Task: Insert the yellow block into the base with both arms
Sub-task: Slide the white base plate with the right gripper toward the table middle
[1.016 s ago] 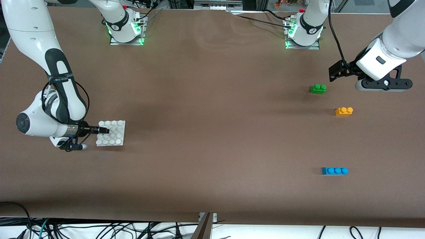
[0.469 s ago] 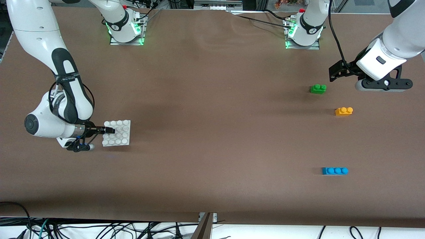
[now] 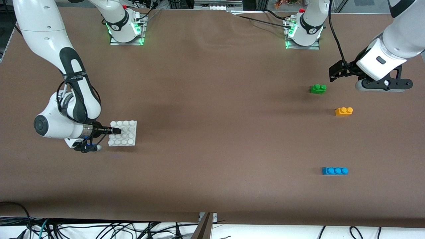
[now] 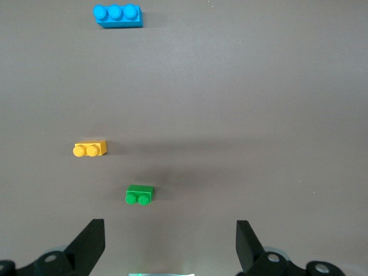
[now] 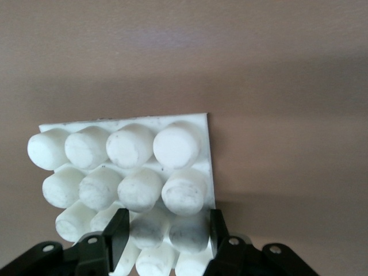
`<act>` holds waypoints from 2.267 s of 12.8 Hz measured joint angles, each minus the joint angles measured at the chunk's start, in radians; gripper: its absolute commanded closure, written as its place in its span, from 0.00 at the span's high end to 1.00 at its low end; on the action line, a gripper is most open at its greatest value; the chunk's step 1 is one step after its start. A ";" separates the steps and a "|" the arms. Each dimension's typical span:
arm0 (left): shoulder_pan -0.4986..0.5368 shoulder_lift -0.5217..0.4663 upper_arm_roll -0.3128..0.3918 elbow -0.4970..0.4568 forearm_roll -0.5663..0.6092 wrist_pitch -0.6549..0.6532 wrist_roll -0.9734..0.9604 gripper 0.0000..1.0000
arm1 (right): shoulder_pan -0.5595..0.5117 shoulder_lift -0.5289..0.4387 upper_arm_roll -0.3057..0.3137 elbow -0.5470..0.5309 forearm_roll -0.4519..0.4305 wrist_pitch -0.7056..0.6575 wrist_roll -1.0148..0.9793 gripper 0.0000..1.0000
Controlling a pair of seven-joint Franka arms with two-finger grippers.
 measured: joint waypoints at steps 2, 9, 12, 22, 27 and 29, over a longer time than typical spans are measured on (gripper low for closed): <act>0.000 0.000 0.000 0.000 0.000 0.000 0.000 1.00 | 0.014 0.000 0.000 0.000 0.001 0.001 0.016 0.60; 0.003 0.000 0.002 0.000 0.000 0.000 0.000 1.00 | 0.076 0.001 0.003 0.003 0.005 0.010 0.095 0.61; 0.003 0.000 0.002 0.000 0.000 0.000 0.000 1.00 | 0.115 0.006 0.004 0.015 0.005 0.014 0.141 0.61; 0.003 0.000 0.002 0.000 0.000 0.000 0.000 1.00 | 0.181 0.028 0.011 0.048 0.020 0.017 0.214 0.62; 0.003 0.000 0.002 0.000 0.000 0.000 0.000 1.00 | 0.205 0.039 0.017 0.066 0.022 0.017 0.228 0.62; 0.003 0.000 0.002 0.000 0.000 0.000 0.000 1.00 | 0.209 0.043 0.025 0.072 0.022 0.017 0.232 0.62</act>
